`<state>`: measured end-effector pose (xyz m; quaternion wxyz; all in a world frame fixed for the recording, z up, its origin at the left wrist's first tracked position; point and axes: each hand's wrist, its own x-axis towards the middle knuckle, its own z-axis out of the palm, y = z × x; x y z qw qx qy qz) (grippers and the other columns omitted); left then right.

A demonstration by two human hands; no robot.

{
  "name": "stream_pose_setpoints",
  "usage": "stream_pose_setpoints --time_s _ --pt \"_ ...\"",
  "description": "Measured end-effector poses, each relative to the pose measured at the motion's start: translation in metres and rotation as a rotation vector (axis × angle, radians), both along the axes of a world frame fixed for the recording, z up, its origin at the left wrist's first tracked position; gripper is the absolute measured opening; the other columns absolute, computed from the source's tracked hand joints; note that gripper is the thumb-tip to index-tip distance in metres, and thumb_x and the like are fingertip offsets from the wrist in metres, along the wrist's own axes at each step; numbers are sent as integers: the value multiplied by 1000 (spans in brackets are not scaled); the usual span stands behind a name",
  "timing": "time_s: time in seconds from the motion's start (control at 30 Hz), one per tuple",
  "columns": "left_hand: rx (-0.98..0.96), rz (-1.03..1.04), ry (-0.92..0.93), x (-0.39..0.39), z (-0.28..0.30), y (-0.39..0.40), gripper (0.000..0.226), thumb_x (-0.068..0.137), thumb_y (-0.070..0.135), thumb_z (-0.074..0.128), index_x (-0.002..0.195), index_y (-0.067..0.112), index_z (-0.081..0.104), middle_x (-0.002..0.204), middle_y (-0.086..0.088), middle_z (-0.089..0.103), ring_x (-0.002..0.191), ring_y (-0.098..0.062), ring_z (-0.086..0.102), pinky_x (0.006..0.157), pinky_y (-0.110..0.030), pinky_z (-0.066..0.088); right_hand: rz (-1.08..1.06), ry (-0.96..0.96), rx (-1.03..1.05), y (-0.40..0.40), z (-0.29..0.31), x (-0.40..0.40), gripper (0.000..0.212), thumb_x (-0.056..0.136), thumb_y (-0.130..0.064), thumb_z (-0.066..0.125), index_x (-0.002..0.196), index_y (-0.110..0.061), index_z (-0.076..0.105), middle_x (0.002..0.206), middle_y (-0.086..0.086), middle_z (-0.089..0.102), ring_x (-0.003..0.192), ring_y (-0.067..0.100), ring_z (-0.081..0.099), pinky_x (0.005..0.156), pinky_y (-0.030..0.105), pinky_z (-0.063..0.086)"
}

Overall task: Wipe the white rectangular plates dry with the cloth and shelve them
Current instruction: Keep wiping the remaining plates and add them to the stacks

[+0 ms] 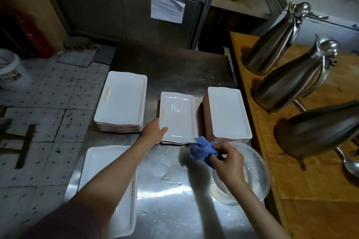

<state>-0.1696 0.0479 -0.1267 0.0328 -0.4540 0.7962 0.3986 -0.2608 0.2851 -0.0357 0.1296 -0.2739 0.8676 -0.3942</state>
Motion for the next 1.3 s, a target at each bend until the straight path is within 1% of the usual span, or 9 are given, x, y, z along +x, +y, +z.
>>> stream_pose_setpoints --time_s 0.27,0.33,0.43,0.57,0.7,0.8,0.93,1.13,1.3 --pt "-66 14 17 1 -2 2 38 95 33 48 123 8 51 125 -14 57 109 -35 56 89 -40 48 -23 -13 -17 -2 3 0 26 68 6 69 79 -17 66 73 -12 63 71 -4 59 61 8 44" --pt "14 61 92 4 1 4 31 96 29 47 119 8 52 118 -14 61 83 -34 66 67 -36 54 -31 -17 -30 -1 4 -1 28 68 7 69 78 -20 65 72 -14 62 72 -6 58 61 7 44" --pt "163 149 205 8 7 9 24 97 20 45 116 5 49 109 -15 61 49 -30 65 33 -26 44 -29 -10 -37 0 6 -2 28 68 6 69 77 -21 65 72 -16 62 74 -7 58 60 6 43" --pt "244 192 275 10 22 16 20 97 19 43 115 10 43 111 -16 61 50 -30 66 36 -26 47 -47 -13 -52 3 11 -5 26 69 5 69 78 -19 65 72 -12 63 70 -8 57 59 3 40" --pt "307 182 321 13 41 25 17 97 23 42 114 24 39 109 -7 62 57 -26 69 55 -37 58 -44 -11 -84 9 18 -12 24 71 4 69 78 -18 64 74 -16 62 72 -7 58 58 7 45" --pt "363 178 370 10 55 36 22 98 19 42 119 19 37 106 -11 63 53 -21 68 45 -26 52 -40 13 -91 16 28 -20 21 74 2 70 78 -18 63 73 -11 62 71 3 60 61 20 51" --pt "418 140 412 5 69 58 21 98 14 43 117 17 34 90 -6 65 46 -14 63 42 -23 50 -41 47 -137 26 44 -30 24 74 4 68 76 -19 62 72 -10 61 68 -5 57 56 8 44" --pt "442 70 405 -2 73 89 26 98 16 40 123 19 32 99 -8 66 53 -19 65 47 -25 50 -55 105 -163 47 63 -45 22 75 3 68 79 -18 63 71 -13 60 68 -4 58 60 13 47" --pt "434 29 403 -6 81 120 27 100 17 36 126 24 30 104 -8 64 51 -18 63 47 -24 49 -78 149 -172 61 73 -54 19 75 4 68 82 -14 65 72 -15 58 69 -10 56 57 7 45"
